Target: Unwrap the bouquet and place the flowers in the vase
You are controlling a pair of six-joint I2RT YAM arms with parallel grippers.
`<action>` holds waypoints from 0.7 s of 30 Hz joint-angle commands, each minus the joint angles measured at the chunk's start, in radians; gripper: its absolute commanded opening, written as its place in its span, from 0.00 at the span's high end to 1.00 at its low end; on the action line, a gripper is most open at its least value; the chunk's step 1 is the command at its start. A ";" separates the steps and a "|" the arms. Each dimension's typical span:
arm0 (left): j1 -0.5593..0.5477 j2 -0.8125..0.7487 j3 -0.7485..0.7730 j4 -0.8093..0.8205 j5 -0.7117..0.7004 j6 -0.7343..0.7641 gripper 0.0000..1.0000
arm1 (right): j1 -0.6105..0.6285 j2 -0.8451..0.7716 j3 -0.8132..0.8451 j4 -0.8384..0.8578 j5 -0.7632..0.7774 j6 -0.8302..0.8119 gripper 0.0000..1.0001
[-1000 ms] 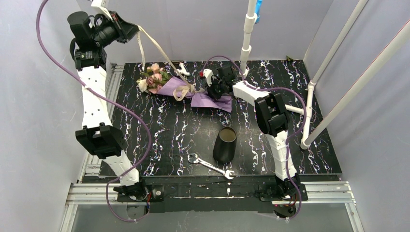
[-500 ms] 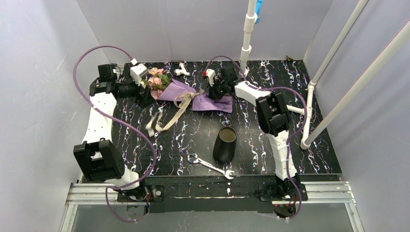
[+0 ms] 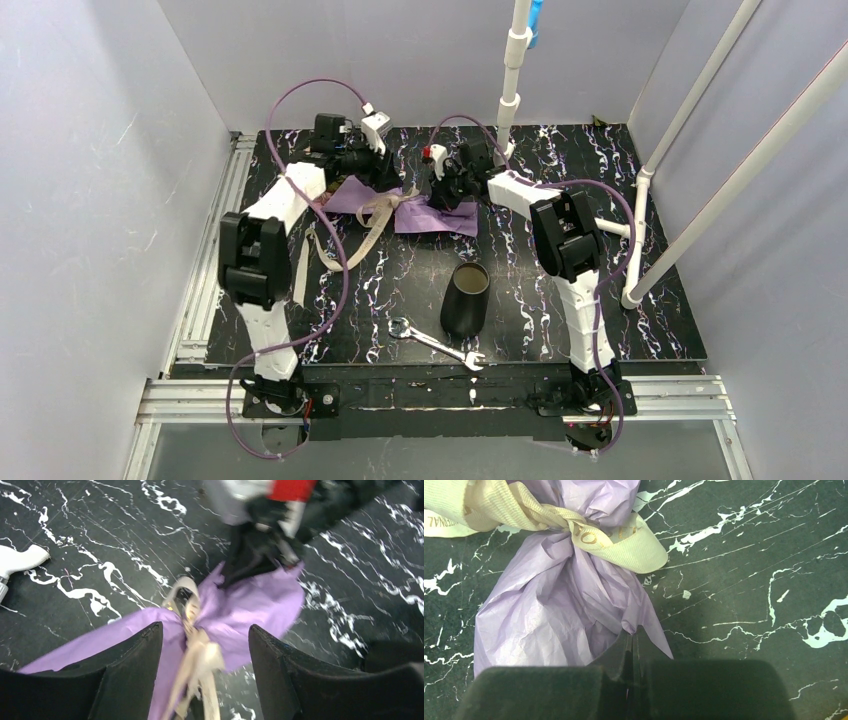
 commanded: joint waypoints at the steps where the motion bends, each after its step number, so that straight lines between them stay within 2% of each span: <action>1: -0.014 0.092 0.116 0.093 -0.028 -0.163 0.39 | -0.018 -0.051 -0.062 0.037 -0.060 0.068 0.99; 5: -0.042 0.157 0.156 0.052 -0.044 -0.145 0.34 | -0.020 -0.056 -0.070 0.053 -0.075 0.085 0.99; 10: -0.077 0.229 0.194 0.009 -0.172 -0.118 0.32 | -0.020 -0.065 -0.088 0.073 -0.084 0.098 0.99; 14: -0.093 0.328 0.312 -0.106 -0.237 -0.109 0.36 | -0.021 -0.071 -0.102 0.083 -0.075 0.100 0.99; 17: -0.094 0.386 0.410 -0.190 -0.236 -0.129 0.39 | -0.023 -0.069 -0.103 0.092 -0.071 0.116 0.99; 21: -0.102 0.393 0.414 -0.206 -0.201 -0.139 0.38 | -0.024 -0.069 -0.107 0.107 -0.059 0.134 0.99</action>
